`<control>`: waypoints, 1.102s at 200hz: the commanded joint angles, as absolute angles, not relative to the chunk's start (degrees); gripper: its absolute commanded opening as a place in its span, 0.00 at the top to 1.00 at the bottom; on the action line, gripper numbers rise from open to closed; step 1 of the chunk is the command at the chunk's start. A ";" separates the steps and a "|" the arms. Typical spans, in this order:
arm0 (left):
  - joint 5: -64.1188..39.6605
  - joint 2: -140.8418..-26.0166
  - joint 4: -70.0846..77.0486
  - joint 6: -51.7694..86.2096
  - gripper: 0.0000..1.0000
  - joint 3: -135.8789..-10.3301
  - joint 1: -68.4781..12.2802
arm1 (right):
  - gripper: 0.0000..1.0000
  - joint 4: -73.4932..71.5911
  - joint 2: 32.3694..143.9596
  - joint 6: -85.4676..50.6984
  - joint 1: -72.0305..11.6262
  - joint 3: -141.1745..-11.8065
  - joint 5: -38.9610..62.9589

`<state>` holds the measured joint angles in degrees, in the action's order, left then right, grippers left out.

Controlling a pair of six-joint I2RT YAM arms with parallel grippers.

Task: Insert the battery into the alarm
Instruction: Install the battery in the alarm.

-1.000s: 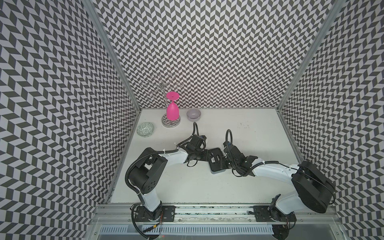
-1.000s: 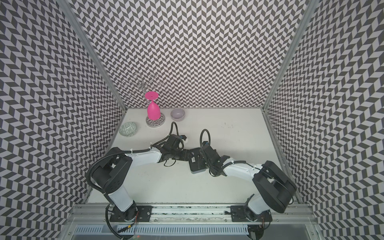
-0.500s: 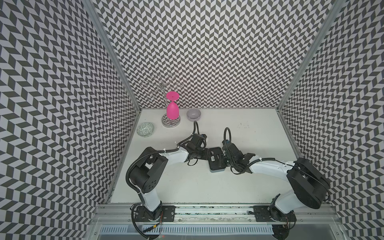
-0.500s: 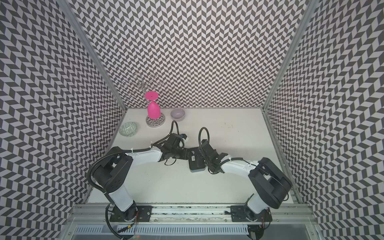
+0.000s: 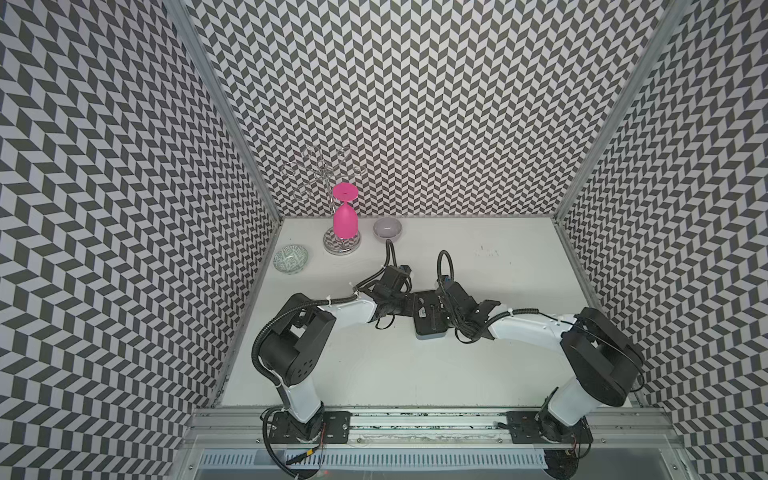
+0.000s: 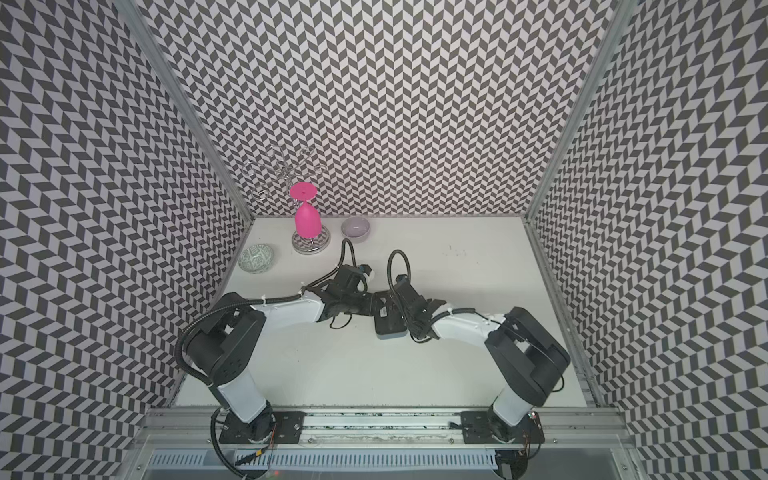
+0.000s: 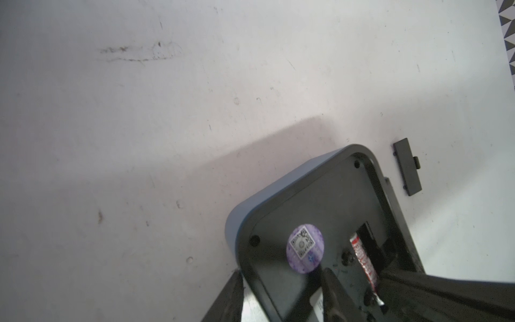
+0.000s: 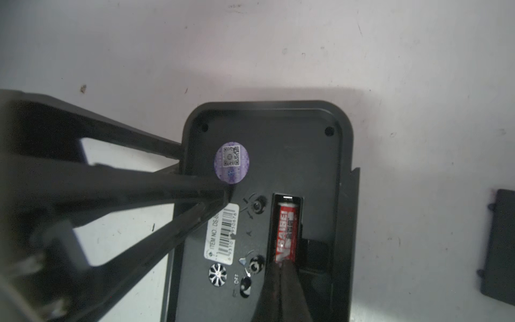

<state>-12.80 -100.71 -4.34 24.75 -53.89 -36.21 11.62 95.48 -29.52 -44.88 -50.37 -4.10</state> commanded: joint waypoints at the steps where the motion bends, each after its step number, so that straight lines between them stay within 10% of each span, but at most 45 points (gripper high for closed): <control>1: -13.76 -103.81 -10.99 23.73 0.54 -52.23 -37.41 | 1.00 25.15 106.38 -26.44 -45.53 -47.45 -2.76; 104: -12.01 -104.50 -12.07 23.73 0.57 -52.03 -37.33 | 1.00 17.79 91.63 -24.94 -45.51 -52.12 -0.06; 220: -13.00 -105.34 -12.80 22.85 0.59 -51.51 -37.44 | 1.00 23.02 102.62 -26.07 -45.53 -51.59 -4.42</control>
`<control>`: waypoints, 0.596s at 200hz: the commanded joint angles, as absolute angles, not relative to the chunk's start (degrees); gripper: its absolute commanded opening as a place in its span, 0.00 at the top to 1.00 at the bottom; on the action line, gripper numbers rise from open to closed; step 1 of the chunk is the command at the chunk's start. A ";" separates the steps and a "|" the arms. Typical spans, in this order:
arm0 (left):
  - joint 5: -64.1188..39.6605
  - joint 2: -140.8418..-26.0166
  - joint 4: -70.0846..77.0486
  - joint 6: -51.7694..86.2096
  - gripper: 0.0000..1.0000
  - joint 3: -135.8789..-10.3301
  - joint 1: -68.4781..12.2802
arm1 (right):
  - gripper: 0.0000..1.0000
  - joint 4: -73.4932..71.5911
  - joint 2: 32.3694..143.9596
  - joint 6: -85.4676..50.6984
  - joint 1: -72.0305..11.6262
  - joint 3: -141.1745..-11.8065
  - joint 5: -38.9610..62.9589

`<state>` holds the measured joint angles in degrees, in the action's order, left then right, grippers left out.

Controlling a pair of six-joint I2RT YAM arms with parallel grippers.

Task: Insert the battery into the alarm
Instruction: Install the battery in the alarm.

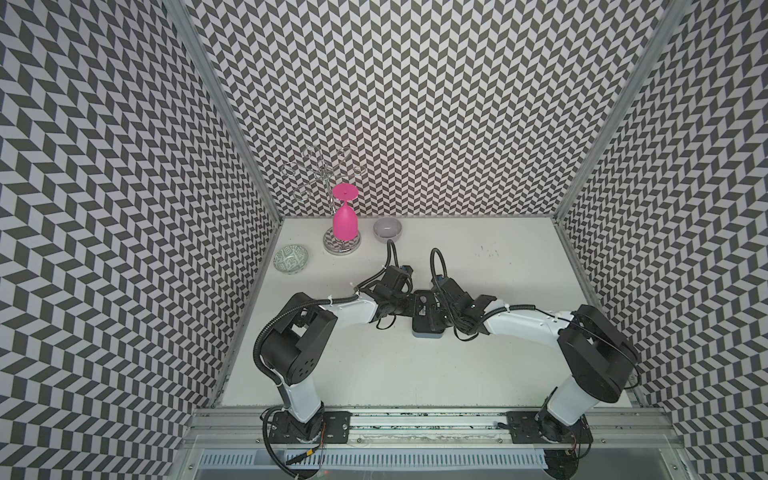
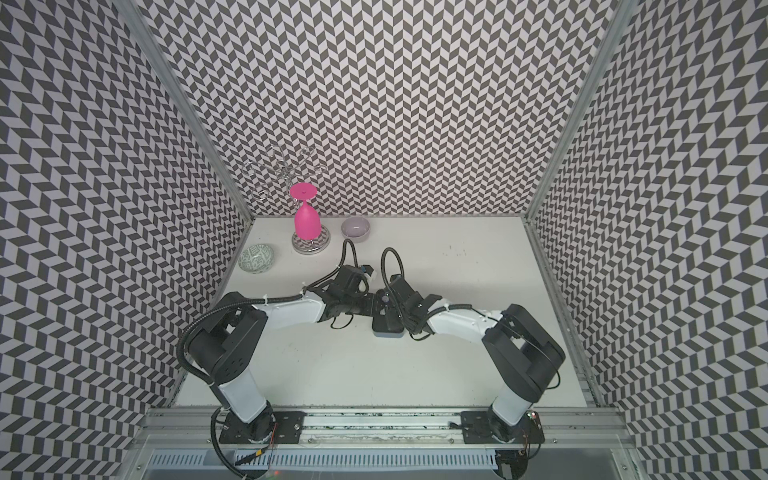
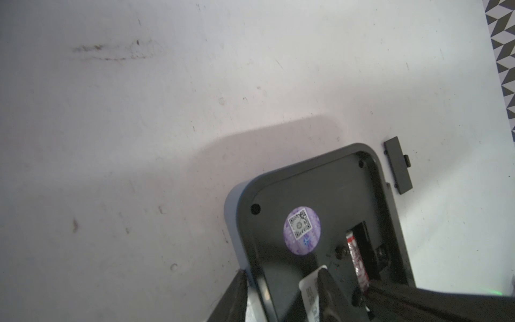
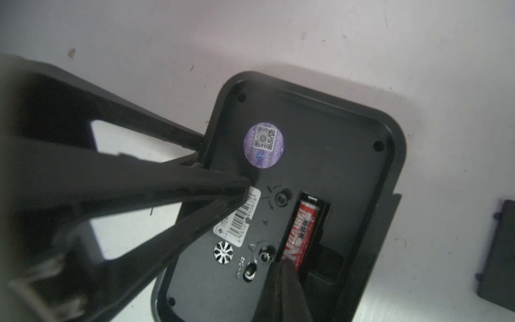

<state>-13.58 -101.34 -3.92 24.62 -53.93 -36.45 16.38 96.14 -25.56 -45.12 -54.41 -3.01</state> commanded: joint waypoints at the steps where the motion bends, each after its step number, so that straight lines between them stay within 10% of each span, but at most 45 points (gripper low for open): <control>1: -13.01 -105.32 -12.82 22.85 0.59 -51.50 -37.44 | 1.00 23.07 102.64 -26.04 -45.53 -51.55 -4.45; 64: -13.12 -105.81 -12.78 22.85 0.59 -51.41 -37.41 | 1.00 27.17 105.74 -26.96 -45.73 -52.71 -13.47; 119: -11.64 -105.74 -13.07 22.85 0.59 -51.59 -37.36 | 0.93 10.62 88.81 -23.70 -45.62 -52.73 3.86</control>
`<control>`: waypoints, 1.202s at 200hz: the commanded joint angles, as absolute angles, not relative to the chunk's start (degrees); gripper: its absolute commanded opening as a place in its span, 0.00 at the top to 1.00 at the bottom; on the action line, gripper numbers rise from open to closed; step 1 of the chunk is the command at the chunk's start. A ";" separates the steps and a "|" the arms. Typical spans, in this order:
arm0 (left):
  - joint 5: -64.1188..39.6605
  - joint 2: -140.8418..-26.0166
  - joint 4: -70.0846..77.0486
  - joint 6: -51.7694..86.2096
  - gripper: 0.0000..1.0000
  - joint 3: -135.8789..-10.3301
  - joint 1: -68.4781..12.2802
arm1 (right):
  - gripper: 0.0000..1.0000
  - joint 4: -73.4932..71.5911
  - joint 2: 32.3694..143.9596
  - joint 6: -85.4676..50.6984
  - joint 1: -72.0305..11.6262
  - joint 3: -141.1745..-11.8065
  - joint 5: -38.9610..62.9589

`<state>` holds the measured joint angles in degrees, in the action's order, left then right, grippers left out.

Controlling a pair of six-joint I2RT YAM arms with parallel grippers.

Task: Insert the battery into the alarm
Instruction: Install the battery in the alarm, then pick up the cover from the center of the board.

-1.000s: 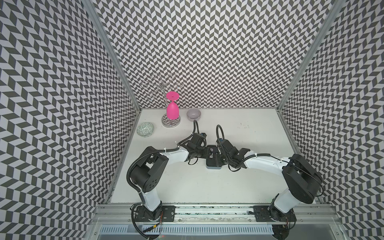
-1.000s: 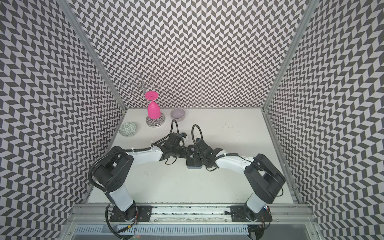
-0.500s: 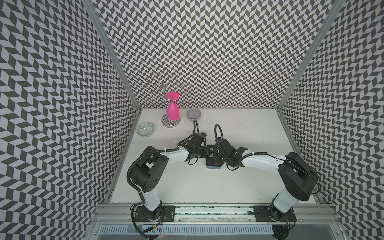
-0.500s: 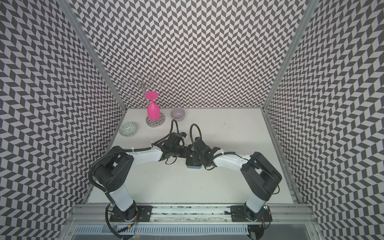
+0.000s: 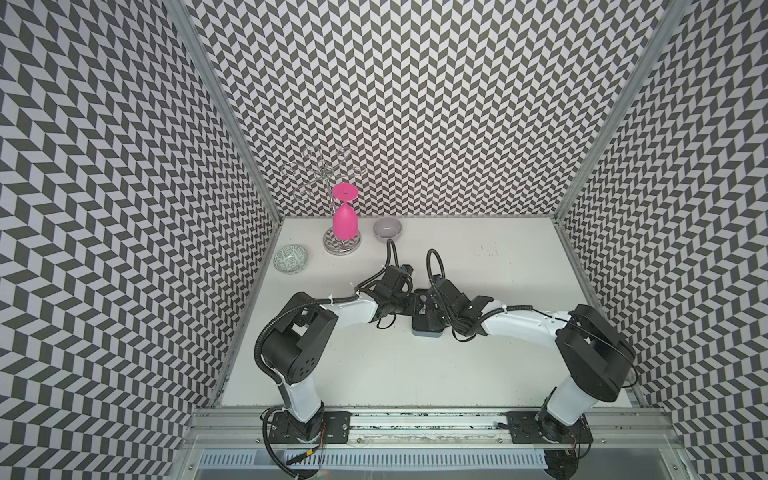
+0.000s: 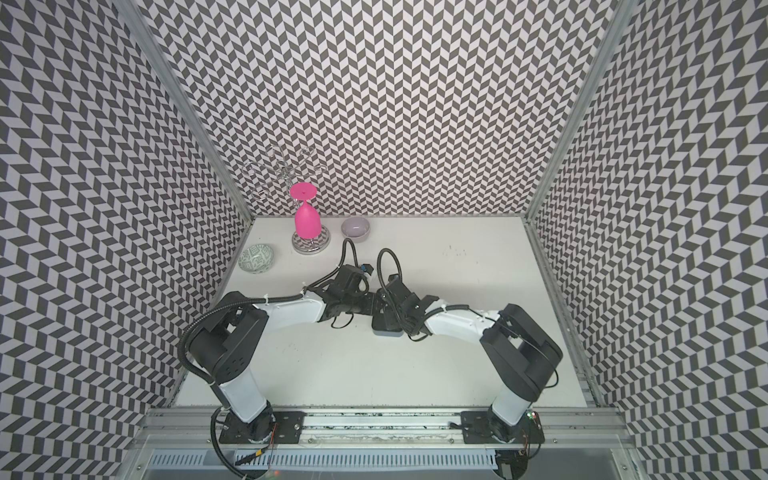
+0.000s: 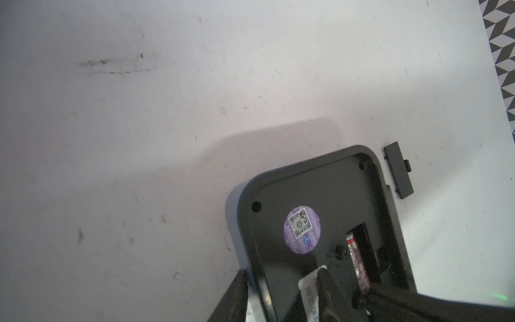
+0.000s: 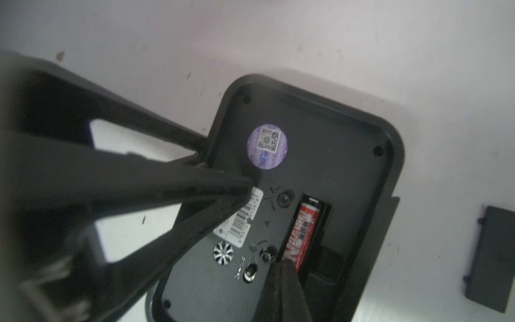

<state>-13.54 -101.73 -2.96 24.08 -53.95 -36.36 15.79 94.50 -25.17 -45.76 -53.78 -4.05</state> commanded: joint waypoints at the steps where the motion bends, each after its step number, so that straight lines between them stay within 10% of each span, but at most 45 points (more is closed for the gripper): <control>1: -11.62 -105.73 -13.08 22.85 0.59 -51.64 -37.40 | 0.93 10.50 88.57 -23.63 -45.62 -52.73 3.91; 88: -12.27 -104.13 -11.99 23.55 0.51 -51.58 -37.31 | 0.44 2.81 79.79 -23.79 -28.61 -43.86 9.78; 240: -13.62 -103.82 -10.81 23.12 0.50 -51.15 -37.36 | 0.60 -6.26 90.31 -22.26 -14.95 -34.46 21.78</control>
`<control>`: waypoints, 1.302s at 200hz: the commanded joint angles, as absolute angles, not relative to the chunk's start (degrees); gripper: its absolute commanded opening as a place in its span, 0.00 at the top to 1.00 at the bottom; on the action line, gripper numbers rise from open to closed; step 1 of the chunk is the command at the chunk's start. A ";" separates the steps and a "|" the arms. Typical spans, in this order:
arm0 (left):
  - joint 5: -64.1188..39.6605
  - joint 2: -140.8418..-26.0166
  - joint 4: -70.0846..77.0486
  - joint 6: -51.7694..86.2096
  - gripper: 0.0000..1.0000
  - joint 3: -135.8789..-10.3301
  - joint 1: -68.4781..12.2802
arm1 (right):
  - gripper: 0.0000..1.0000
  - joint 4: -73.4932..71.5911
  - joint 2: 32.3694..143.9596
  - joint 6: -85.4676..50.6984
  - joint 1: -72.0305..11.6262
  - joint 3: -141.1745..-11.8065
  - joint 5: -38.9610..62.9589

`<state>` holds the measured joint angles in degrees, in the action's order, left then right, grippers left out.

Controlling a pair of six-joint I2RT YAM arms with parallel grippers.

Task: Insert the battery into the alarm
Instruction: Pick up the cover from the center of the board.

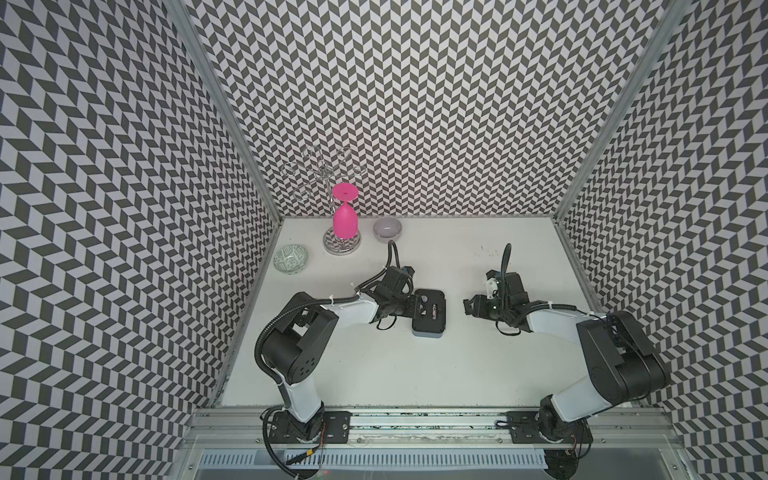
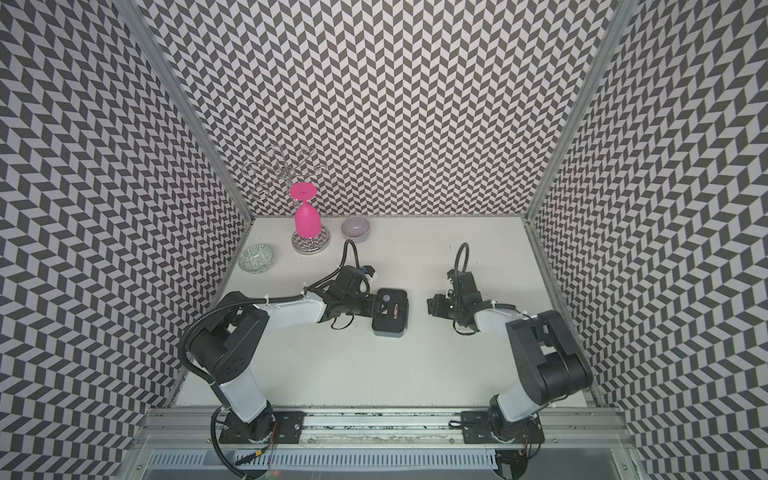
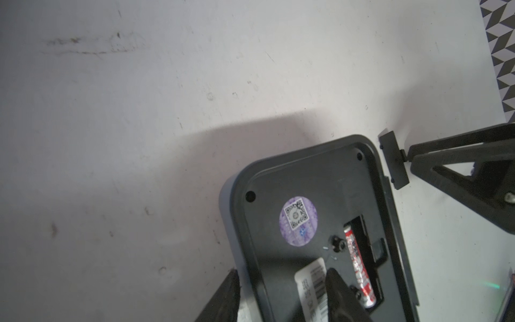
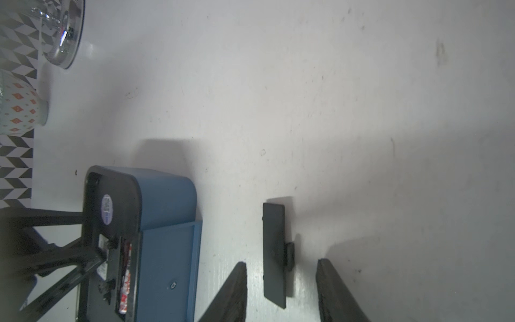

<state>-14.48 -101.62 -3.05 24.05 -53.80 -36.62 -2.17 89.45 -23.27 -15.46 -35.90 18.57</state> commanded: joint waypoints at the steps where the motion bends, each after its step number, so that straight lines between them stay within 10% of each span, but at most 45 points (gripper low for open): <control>1: -13.62 -103.85 -10.81 23.12 0.50 -51.15 -37.36 | 0.60 -6.34 90.33 -22.29 -14.99 -34.37 21.83; 260: -14.05 -103.99 -10.49 23.03 0.51 -51.20 -36.91 | 0.83 2.44 98.09 -27.71 -13.67 -38.37 24.94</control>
<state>-14.94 -101.62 -2.76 24.03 -53.52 -36.60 -6.07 95.85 -26.96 -13.72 -38.39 26.89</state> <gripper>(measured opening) 0.493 0.179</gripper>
